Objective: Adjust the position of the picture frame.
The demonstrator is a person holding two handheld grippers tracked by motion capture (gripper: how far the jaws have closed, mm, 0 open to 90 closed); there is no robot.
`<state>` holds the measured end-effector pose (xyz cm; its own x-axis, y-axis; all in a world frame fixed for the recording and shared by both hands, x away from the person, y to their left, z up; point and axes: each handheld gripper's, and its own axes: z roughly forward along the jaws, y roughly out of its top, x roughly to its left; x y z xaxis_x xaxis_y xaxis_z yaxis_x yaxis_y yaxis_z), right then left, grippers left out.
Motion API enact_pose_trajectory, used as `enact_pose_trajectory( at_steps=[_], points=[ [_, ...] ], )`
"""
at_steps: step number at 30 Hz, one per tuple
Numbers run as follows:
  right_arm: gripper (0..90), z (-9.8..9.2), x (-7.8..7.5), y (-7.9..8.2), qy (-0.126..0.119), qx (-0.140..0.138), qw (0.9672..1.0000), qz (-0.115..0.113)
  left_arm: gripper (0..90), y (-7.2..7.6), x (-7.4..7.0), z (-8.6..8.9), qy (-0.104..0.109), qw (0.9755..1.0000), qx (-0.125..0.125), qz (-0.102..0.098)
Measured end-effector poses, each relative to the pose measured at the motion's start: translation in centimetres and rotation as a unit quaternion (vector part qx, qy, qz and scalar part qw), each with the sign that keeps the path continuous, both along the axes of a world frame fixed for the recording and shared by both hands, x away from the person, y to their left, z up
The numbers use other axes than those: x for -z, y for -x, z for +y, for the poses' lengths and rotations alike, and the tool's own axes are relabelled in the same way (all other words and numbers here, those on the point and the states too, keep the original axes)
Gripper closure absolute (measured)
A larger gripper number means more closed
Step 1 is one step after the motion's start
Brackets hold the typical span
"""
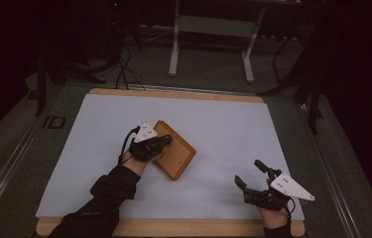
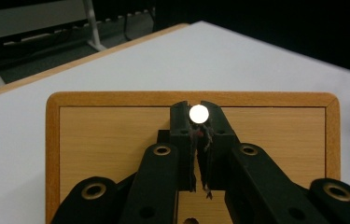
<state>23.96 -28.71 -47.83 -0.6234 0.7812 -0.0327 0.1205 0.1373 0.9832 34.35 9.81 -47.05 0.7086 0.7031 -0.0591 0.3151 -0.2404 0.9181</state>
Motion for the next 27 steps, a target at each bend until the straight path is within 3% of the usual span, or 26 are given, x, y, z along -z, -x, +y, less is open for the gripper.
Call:
enact_pose_trajectory(
  at_steps=[6, 9, 13, 16, 17, 19, 21, 24, 27],
  points=[
    [12.5, 0.1, 0.0, 0.0, 0.002, -0.002, 1.0000, -0.003, 85.6, 1.6, -0.3, -0.5, 0.016, 0.9996, -0.023, 0.004],
    [12.4, 0.1, 0.0, 0.0, 0.000, -0.005, 1.0000, -0.004, 85.7, 2.8, -0.5, -0.9, 0.021, 0.9984, -0.052, 0.001],
    [11.5, 0.1, -0.1, 0.0, 0.000, -0.010, 0.9999, -0.006, 85.6, 4.3, -0.6, -1.6, 0.030, 0.9957, -0.086, 0.016],
    [11.3, 0.0, -0.2, 0.2, -0.015, -0.021, 0.9996, -0.010, 85.6, 5.1, 0.0, -2.5, 0.018, 0.9954, -0.092, 0.021],
    [11.3, 0.0, -0.2, 0.2, -0.015, -0.021, 0.9996, -0.010, 85.6, 5.1, 0.0, -2.5, 0.018, 0.9954, -0.092, 0.021],
    [11.2, -0.1, -0.3, 0.2, -0.014, -0.014, 0.9997, -0.016, 85.6, 4.8, 1.2, -3.3, 0.012, 0.9952, -0.088, 0.043],
    [11.2, -0.1, -0.2, 0.2, -0.010, -0.010, 0.9998, -0.016, 85.6, 4.3, 1.7, -3.8, 0.008, 0.9948, -0.091, 0.045],
    [11.2, -0.1, -0.2, 0.2, -0.008, -0.011, 0.9998, -0.013, 85.6, 2.9, 2.3, -4.3, 0.018, 0.9934, -0.096, 0.059],
    [11.2, 0.0, -0.1, 0.1, 0.000, -0.012, 0.9998, -0.013, 85.6, 1.5, 2.9, -5.0, 0.008, 0.9922, -0.109, 0.060]
  ],
)
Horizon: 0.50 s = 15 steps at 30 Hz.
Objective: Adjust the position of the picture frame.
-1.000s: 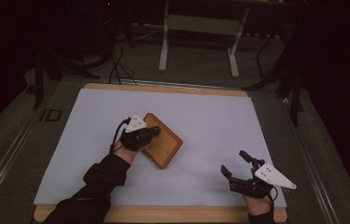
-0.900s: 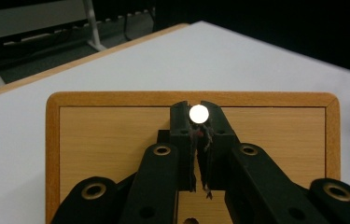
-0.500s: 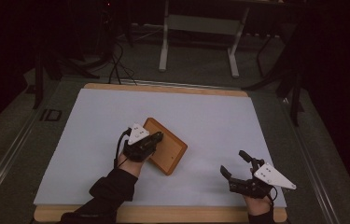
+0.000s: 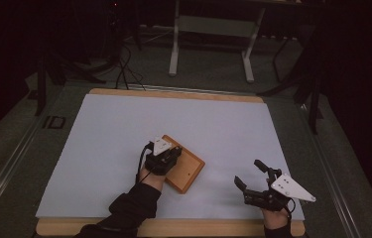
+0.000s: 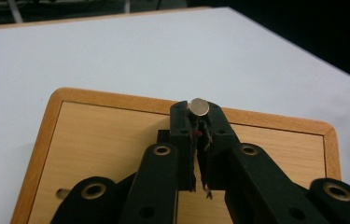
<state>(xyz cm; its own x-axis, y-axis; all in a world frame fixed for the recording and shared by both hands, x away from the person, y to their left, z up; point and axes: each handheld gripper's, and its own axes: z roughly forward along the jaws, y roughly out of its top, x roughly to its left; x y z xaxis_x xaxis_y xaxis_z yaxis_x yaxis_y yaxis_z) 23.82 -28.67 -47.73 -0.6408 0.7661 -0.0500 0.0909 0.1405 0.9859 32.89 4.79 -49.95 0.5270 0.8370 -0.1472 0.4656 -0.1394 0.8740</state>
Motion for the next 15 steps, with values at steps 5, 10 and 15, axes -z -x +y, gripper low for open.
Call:
enact_pose_trajectory(
  at_steps=[5, 10, 15],
  points=[
    [11.3, 0.1, 0.1, 0.1, 0.002, -0.010, 0.9999, 0.001, 85.5, -2.3, 0.9, -0.7, -0.010, 0.9997, -0.017, 0.013],
    [11.3, 0.0, 0.1, 0.0, -0.004, -0.008, 1.0000, 0.002, 85.4, -4.0, 1.7, -1.3, -0.014, 0.9988, -0.031, 0.035],
    [11.3, 0.0, 0.2, 0.0, 0.005, -0.004, 1.0000, 0.000, 85.3, -4.7, 2.4, -1.6, -0.032, 0.9983, -0.035, 0.033]
  ],
)
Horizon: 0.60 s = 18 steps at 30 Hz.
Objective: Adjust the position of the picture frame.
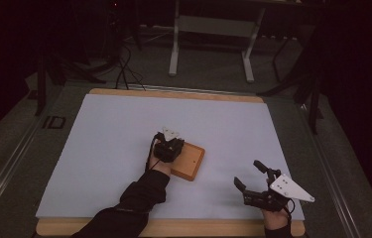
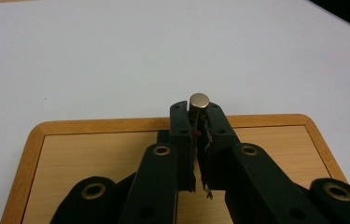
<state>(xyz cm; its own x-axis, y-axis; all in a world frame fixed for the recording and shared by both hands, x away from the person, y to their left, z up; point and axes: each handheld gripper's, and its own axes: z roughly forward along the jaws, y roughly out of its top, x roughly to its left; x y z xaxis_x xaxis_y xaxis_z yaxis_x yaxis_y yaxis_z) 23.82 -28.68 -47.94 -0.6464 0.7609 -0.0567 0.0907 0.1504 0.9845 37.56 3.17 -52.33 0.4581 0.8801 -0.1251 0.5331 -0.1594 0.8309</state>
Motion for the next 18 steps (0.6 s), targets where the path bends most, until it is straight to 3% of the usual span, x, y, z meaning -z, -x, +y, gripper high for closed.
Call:
enact_pose_trajectory(
  at_steps=[9, 12, 18],
  points=[
    [11.4, -0.1, 0.0, 0.0, -0.007, -0.001, 1.0000, 0.002, 85.3, -0.3, 0.5, -0.3, -0.010, 0.9999, 0.009, 0.003],
    [11.4, -0.1, 0.0, -0.1, -0.008, -0.004, 1.0000, 0.004, 85.1, -0.5, 0.7, 0.1, -0.004, 0.9997, 0.025, 0.001],
    [11.4, -0.1, 0.0, 0.0, -0.004, -0.004, 1.0000, 0.003, 78.6, 0.2, 0.0, 0.9, -0.015, 0.9985, 0.052, -0.009]
  ],
)
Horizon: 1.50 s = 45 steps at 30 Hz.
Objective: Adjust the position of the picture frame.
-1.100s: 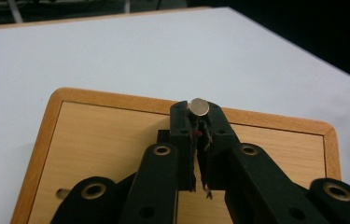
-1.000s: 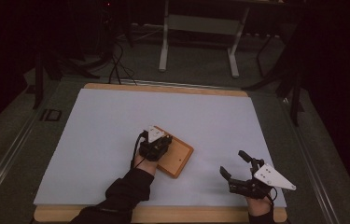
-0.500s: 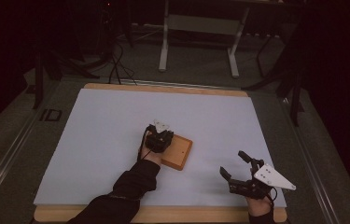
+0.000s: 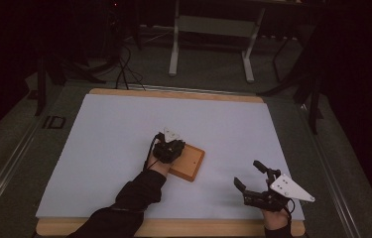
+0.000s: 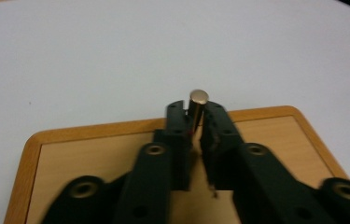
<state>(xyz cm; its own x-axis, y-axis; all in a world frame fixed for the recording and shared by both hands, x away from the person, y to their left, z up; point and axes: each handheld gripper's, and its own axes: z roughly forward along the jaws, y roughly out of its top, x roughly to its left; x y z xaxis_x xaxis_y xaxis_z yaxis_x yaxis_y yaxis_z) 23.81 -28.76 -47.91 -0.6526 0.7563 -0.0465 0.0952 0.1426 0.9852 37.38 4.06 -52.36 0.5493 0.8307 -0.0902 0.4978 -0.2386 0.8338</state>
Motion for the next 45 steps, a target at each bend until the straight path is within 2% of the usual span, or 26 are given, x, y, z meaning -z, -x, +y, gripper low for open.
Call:
enact_pose_trajectory(
  at_steps=[1, 3, 6, 7, 9, 11, 12, 14, 15, 16, 17, 18, 19, 20, 21, 24, 25, 27, 29, 30, 36, 39, 40, 42, 45],
  points=[
    [11.4, 0.0, 0.0, 0.0, -0.001, 0.001, 1.0000, 0.000, 76.2, 0.3, -0.3, 0.3, -0.010, 0.9999, -0.001, -0.010],
    [11.4, -0.1, 0.0, 0.0, -0.001, 0.003, 1.0000, 0.000, 76.2, 0.4, -0.9, 1.1, -0.006, 1.0000, -0.001, -0.005],
    [11.4, -0.1, 0.0, 0.0, -0.001, 0.003, 1.0000, 0.000, 76.6, 0.4, -1.5, 2.0, -0.009, 0.9999, -0.002, -0.011],
    [11.4, 0.0, 0.0, 0.0, -0.001, 0.002, 1.0000, 0.000, 76.6, 0.0, -2.1, 3.0, -0.013, 0.9998, -0.009, -0.013],
    [11.4, 0.1, 0.0, 0.1, 0.001, 0.002, 1.0000, -0.001, 84.9, -0.5, -2.4, 4.0, -0.014, 0.9997, -0.013, -0.015],
    [11.4, 0.1, 0.0, 0.1, 0.001, 0.001, 1.0000, -0.001, 89.6, -1.3, -2.7, 5.1, -0.012, 0.9998, -0.010, -0.012],
    [11.4, 0.1, 0.0, 0.1, 0.002, 0.001, 1.0000, -0.001, 89.9, -1.7, -2.7, 5.6, -0.019, 0.9995, -0.015, -0.019],
    [11.4, 0.1, 0.0, 0.1, 0.001, 0.001, 1.0000, 0.000, 90.0, -2.7, -2.6, 6.4, -0.024, 0.9995, -0.003, -0.020],
    [11.4, 0.1, 0.0, 0.1, 0.001, 0.000, 1.0000, 0.000, 90.0, -3.2, -2.5, 6.7, -0.033, 0.9992, -0.006, -0.022],
    [11.4, 0.1, 0.0, 0.0, 0.001, -0.001, 1.0000, 0.000, 90.0, -3.8, -2.4, 7.0, -0.032, 0.9994, 0.007, -0.016],
    [11.4, 0.1, 0.0, 0.0, 0.003, -0.001, 1.0000, 0.001, 90.0, -4.5, -2.1, 7.2, -0.032, 0.9994, 0.008, -0.014],
    [11.4, 0.1, 0.1, 0.0, 0.003, -0.001, 1.0000, 0.002, 90.0, -4.9, -2.0, 7.3, -0.025, 0.9996, 0.014, -0.003],
    [11.4, 0.1, 0.1, 0.0, 0.002, -0.002, 1.0000, 0.003, 90.0, -5.5, -1.7, 7.3, -0.026, 0.9994, 0.020, 0.009],
    [11.4, 0.2, 0.1, 0.0, 0.003, -0.001, 1.0000, 0.003, 90.0, -5.8, -1.4, 7.4, -0.026, 0.9994, 0.023, 0.004],
    [11.4, 0.1, 0.1, 0.0, 0.003, -0.001, 1.0000, 0.004, 90.0, -6.3, -1.2, 7.3, -0.032, 0.9990, 0.029, 0.011],
    [11.4, 0.1, 0.1, 0.0, 0.003, -0.001, 1.0000, 0.005, 90.0, -7.3, -0.6, 7.3, -0.030, 0.9982, 0.048, 0.019],
    [11.4, 0.1, 0.1, 0.0, 0.002, -0.001, 1.0000, 0.005, 90.0, -7.6, -0.5, 7.2, -0.042, 0.9977, 0.051, 0.018],
    [11.4, 0.0, 0.2, 0.0, 0.002, -0.001, 1.0000, 0.007, 90.0, -8.0, -0.2, 7.0, -0.048, 0.9962, 0.071, 0.017],
    [11.5, 0.0, 0.2, -0.1, 0.003, -0.001, 1.0000, 0.007, 90.0, -8.3, 0.0, 6.9, -0.051, 0.9953, 0.079, 0.022],
    [11.4, 0.0, 0.2, -0.1, 0.003, -0.001, 1.0000, 0.007, 90.0, -8.4, 0.1, 6.8, -0.047, 0.9951, 0.085, 0.020],
    [11.5, 0.0, 0.2, -0.1, 0.003, 0.000, 1.0000, 0.007, 90.0, -8.8, 0.7, 6.5, -0.076, 0.9915, 0.100, 0.034],
    [11.5, 0.0, 0.2, -0.1, 0.005, 0.000, 1.0000, 0.006, 90.0, -8.8, 1.1, 6.7, -0.077, 0.9911, 0.100, 0.042],
    [11.5, 0.0, 0.2, -0.1, 0.005, 0.000, 1.0000, 0.006, 90.0, -8.7, 1.2, 6.8, -0.077, 0.9911, 0.103, 0.037],
    [11.5, 0.0, 0.2, -0.1, 0.005, 0.001, 1.0000, 0.008, 90.0, -8.7, 1.3, 7.1, -0.065, 0.9920, 0.102, 0.038],
    [11.5, 0.0, 0.3, -0.1, 0.005, 0.002, 1.0000, 0.008, 90.0, -8.5, 1.3, 7.3, -0.064, 0.9916, 0.105, 0.038]
  ],
)
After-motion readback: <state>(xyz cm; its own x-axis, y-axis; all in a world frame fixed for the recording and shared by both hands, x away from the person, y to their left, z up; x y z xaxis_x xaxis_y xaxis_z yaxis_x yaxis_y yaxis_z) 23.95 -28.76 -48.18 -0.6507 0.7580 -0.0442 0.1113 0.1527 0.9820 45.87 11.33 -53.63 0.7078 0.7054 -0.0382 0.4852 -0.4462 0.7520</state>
